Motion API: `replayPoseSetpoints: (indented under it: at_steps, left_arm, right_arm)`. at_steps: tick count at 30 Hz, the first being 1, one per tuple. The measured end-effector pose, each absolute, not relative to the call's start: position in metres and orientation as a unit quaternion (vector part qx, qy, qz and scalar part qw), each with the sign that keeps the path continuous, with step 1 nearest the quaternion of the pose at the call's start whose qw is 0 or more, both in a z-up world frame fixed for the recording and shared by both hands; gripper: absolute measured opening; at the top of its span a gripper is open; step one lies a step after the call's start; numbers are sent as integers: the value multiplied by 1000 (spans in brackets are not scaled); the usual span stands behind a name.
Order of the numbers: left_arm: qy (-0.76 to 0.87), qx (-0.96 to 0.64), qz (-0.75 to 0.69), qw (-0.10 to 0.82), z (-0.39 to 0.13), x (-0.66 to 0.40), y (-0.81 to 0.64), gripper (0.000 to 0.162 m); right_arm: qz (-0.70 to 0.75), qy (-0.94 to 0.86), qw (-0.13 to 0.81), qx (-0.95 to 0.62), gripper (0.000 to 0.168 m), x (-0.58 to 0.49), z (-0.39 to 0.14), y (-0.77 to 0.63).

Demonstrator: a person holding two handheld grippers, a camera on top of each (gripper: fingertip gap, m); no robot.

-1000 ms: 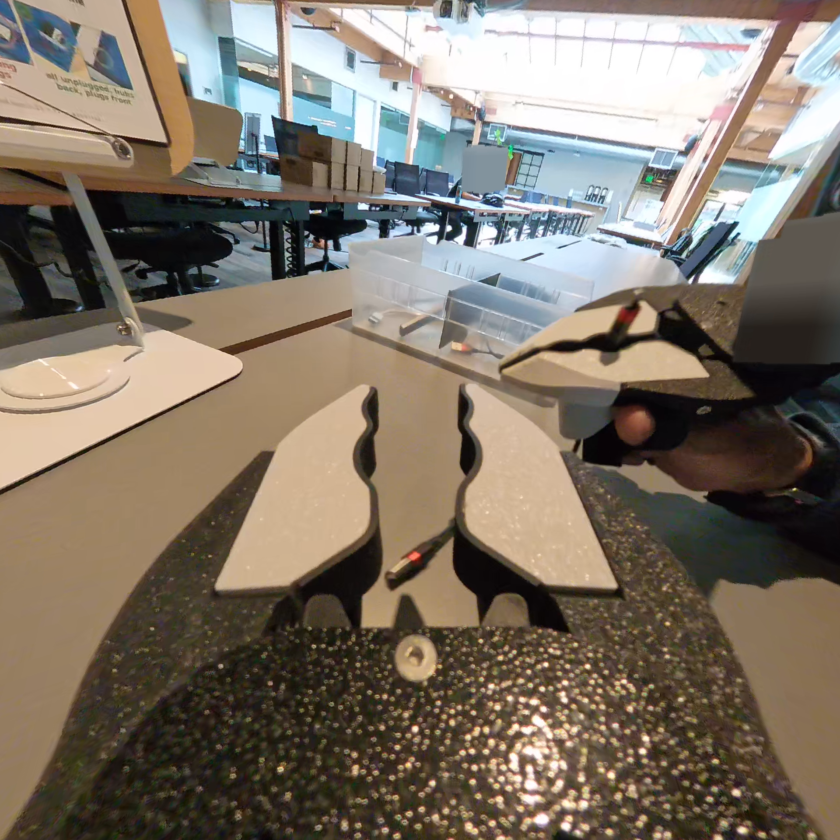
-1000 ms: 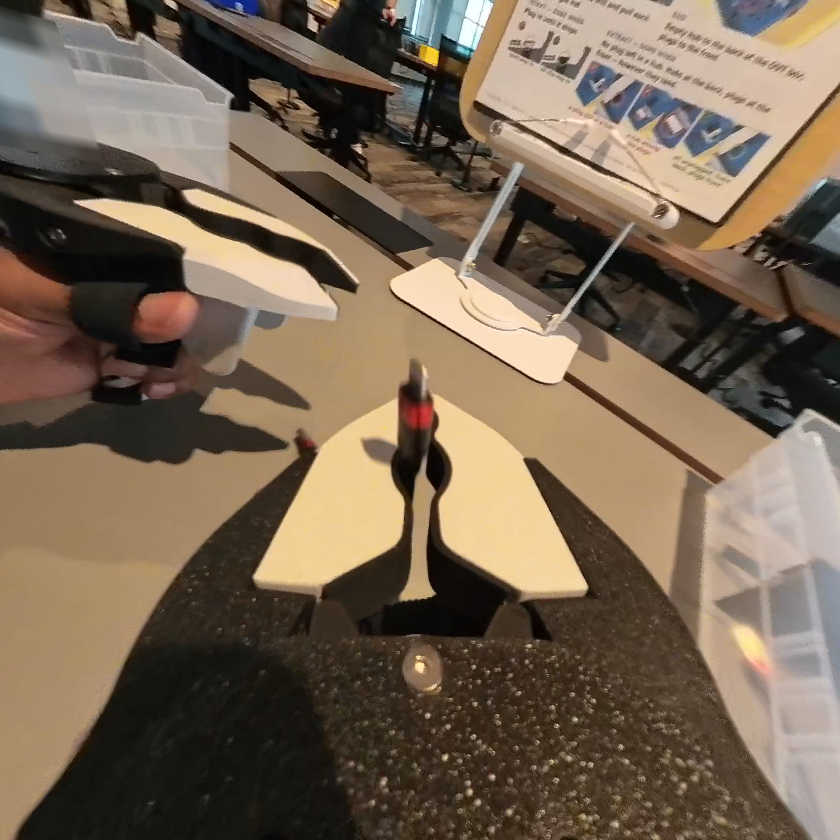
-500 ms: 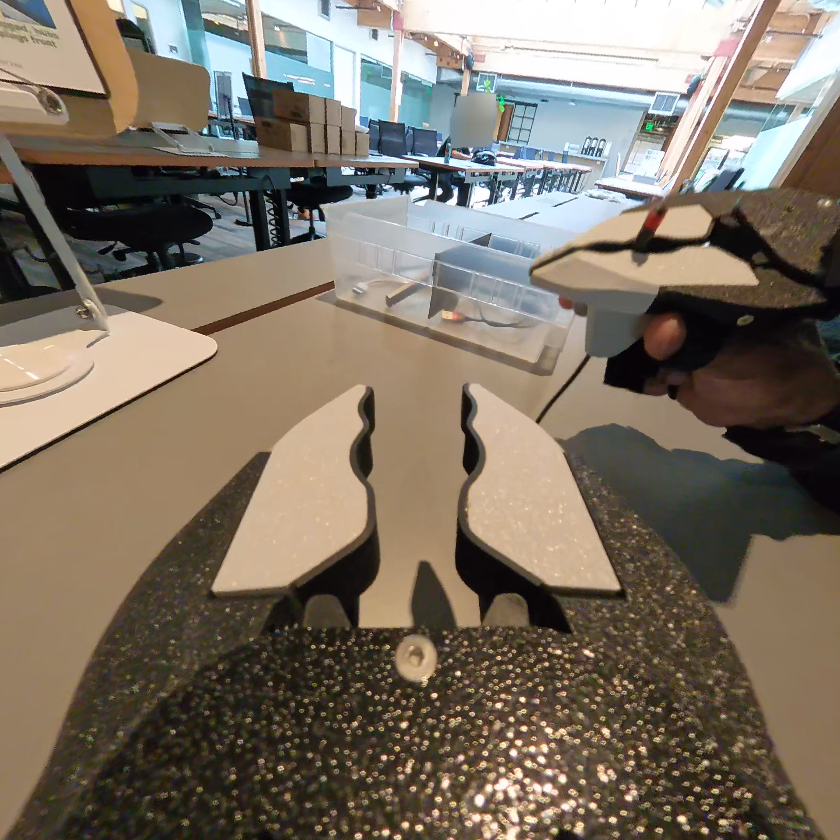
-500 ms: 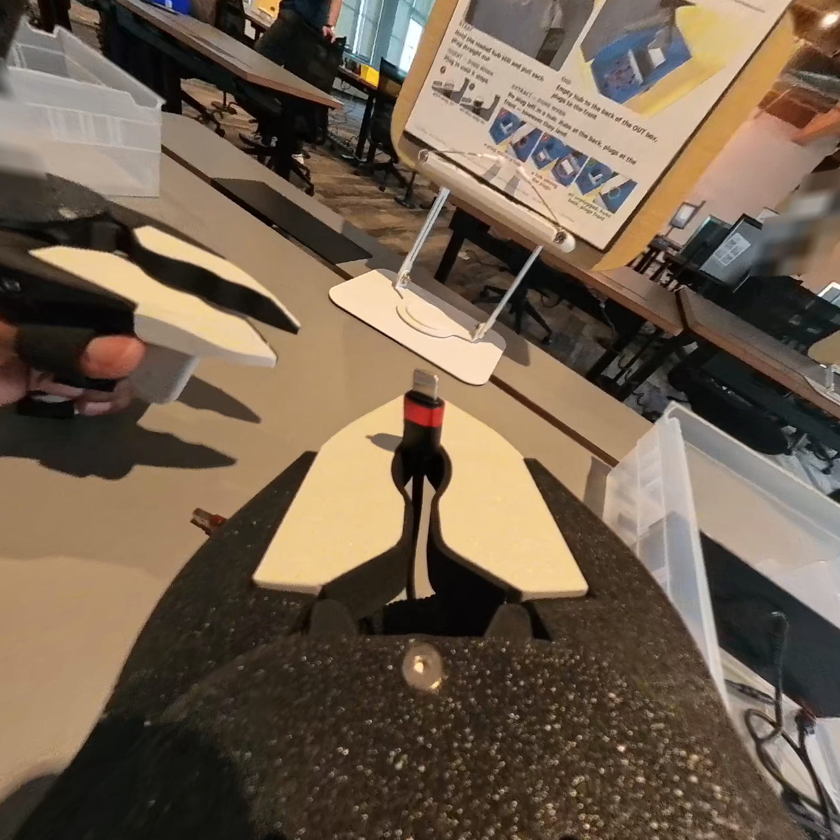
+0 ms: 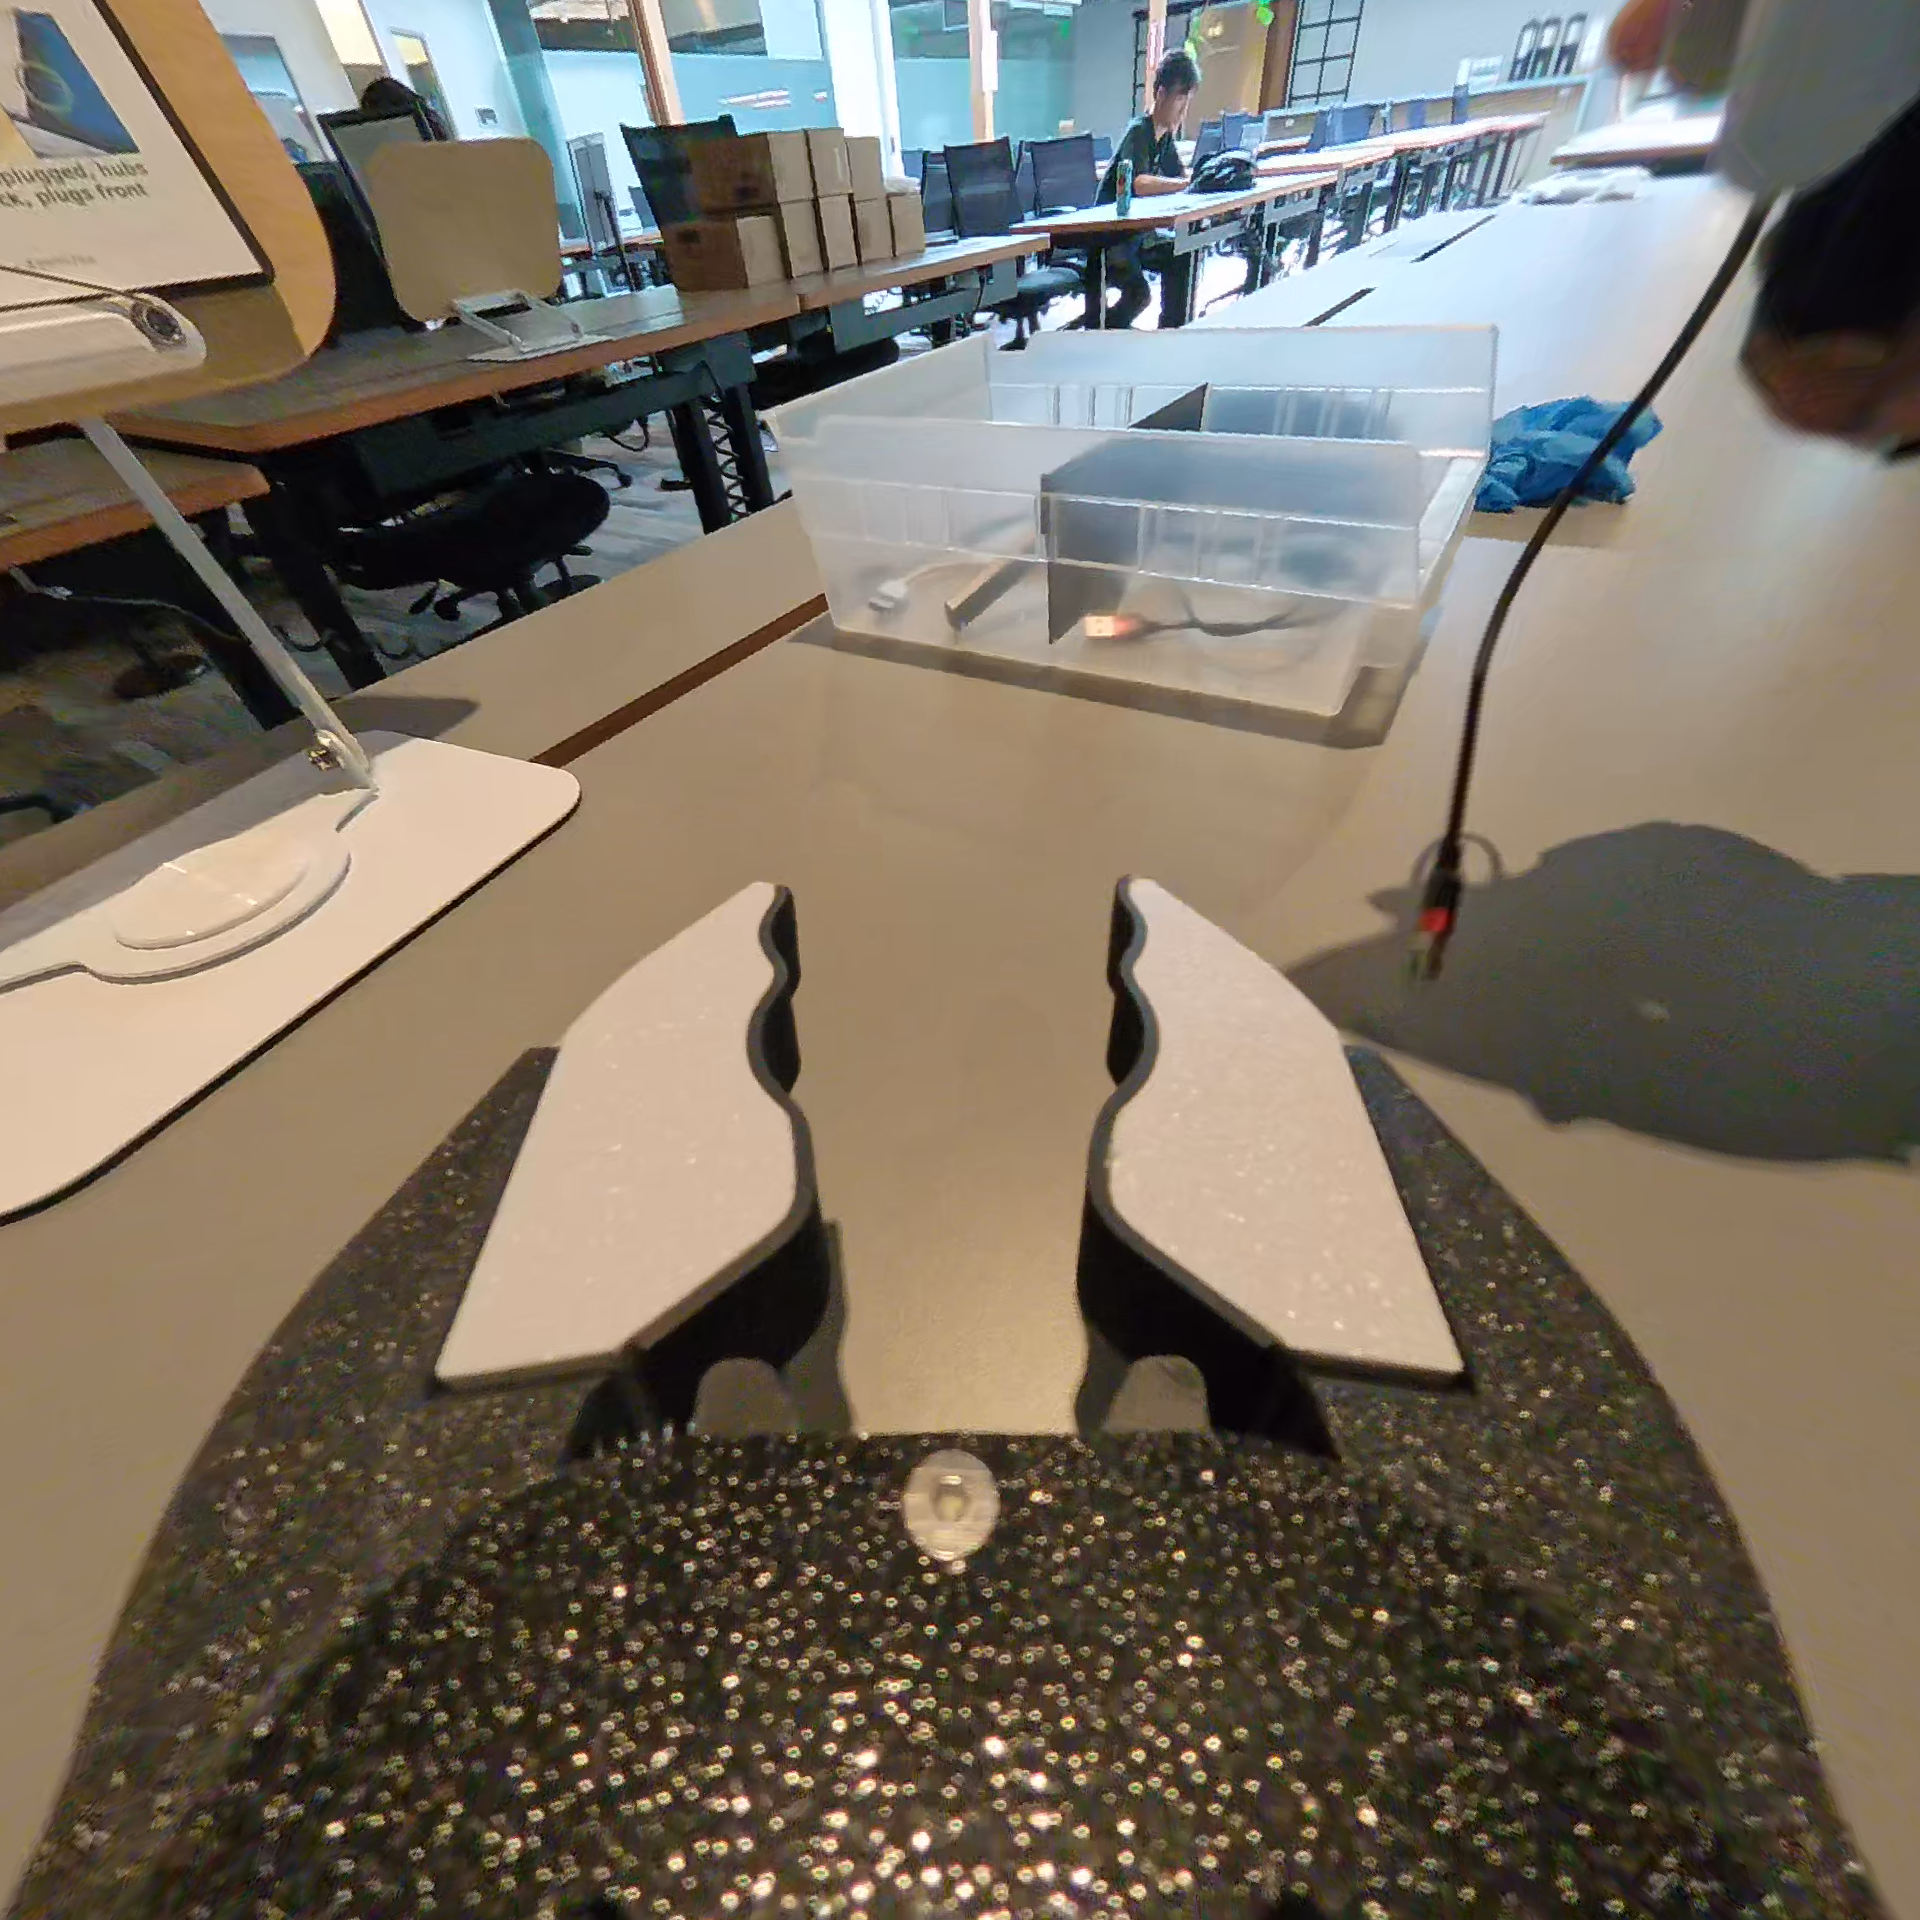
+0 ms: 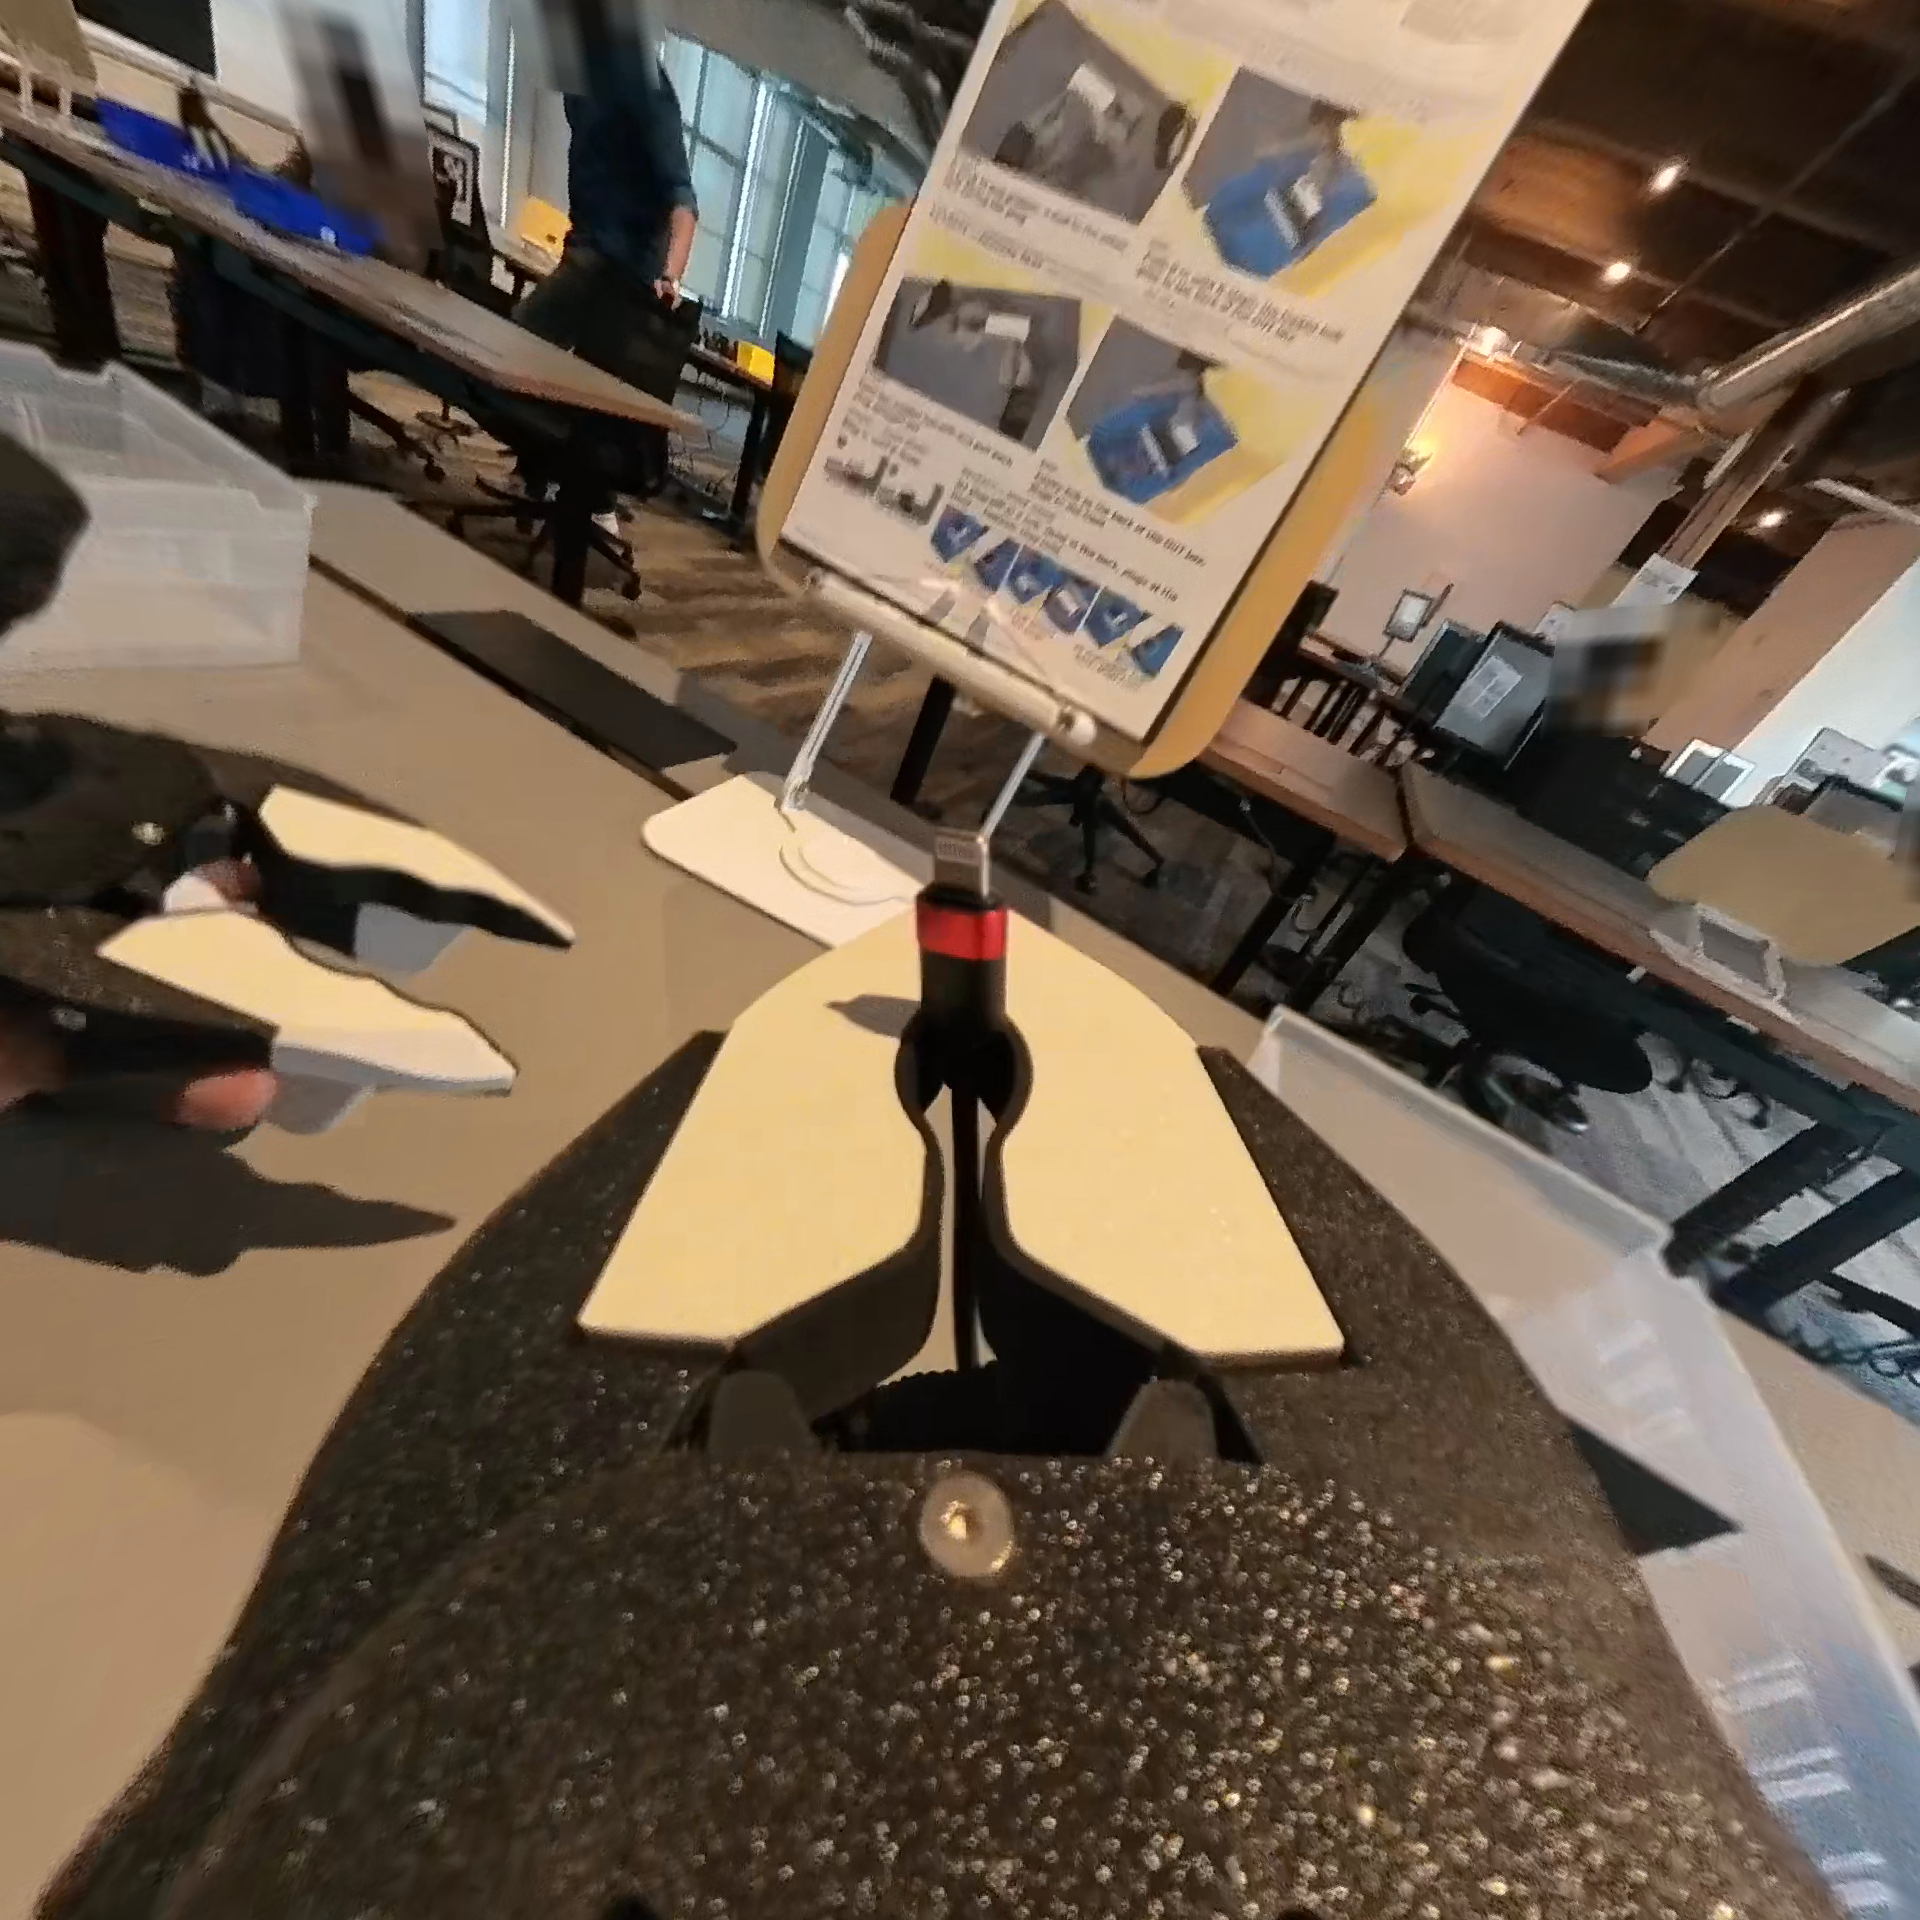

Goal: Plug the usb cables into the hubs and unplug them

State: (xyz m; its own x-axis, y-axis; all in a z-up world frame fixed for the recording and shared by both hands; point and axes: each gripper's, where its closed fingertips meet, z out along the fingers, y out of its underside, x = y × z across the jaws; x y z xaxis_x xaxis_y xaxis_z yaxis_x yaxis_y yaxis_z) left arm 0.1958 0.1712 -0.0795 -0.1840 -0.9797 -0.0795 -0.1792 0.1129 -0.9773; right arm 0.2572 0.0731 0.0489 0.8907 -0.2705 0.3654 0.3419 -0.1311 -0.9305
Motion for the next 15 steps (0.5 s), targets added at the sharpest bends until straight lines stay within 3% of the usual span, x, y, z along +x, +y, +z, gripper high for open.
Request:
replayPoseSetpoints:
  at_steps: [5, 8, 10, 15]
  left_arm:
    - [606, -473, -474, 430, -77, 195, 172, 41]
    - [597, -462, -494, 432, -72, 191, 171, 9]
    - [591, -461, -504, 429, -69, 189, 172, 0]
    - [577, -471, -516, 422, -68, 189, 177, 4]
  right_arm:
    - [-268, -27, 684, -678, 0, 271, 119, 45]
    - [-299, -27, 691, -658, 0, 285, 160, 26]
    - [-322, -23, 690, -648, 0, 297, 181, 14]
    - [-391, -11, 664, -637, 0, 335, 209, -11]
